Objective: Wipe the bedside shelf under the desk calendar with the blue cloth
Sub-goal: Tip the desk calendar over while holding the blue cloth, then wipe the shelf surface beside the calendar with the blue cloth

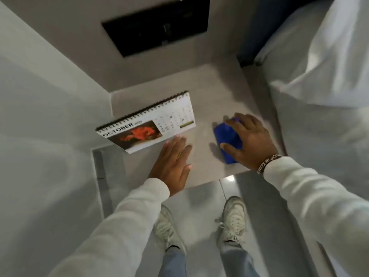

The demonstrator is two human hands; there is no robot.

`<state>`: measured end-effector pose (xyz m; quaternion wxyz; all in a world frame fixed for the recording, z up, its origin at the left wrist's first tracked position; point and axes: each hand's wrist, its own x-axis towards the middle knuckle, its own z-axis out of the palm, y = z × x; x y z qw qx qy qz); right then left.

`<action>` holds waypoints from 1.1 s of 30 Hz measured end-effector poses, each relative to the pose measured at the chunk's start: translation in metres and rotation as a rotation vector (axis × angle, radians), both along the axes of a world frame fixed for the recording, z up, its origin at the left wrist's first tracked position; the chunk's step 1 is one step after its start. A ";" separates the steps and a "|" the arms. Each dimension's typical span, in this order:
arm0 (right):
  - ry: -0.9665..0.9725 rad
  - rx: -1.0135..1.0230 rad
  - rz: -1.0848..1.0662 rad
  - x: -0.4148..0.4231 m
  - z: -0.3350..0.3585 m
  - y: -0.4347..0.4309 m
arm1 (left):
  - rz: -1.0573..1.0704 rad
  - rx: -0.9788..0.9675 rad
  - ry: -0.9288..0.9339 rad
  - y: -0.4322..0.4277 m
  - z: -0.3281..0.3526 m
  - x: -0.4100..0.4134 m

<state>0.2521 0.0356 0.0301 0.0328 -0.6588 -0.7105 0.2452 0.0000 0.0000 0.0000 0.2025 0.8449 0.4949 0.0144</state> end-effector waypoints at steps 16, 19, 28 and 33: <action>-0.281 0.219 -0.266 -0.058 -0.060 -0.023 | -0.130 -0.026 0.137 0.001 -0.050 -0.036; -0.258 0.172 -0.197 -0.074 -0.051 -0.044 | -0.241 -0.121 0.022 0.004 -0.014 -0.051; 0.334 0.212 -0.509 -0.133 -0.034 -0.060 | -0.384 0.303 -0.089 0.090 0.095 -0.085; 0.725 0.417 -0.839 -0.171 -0.031 -0.033 | -0.581 0.226 0.263 0.155 0.091 -0.086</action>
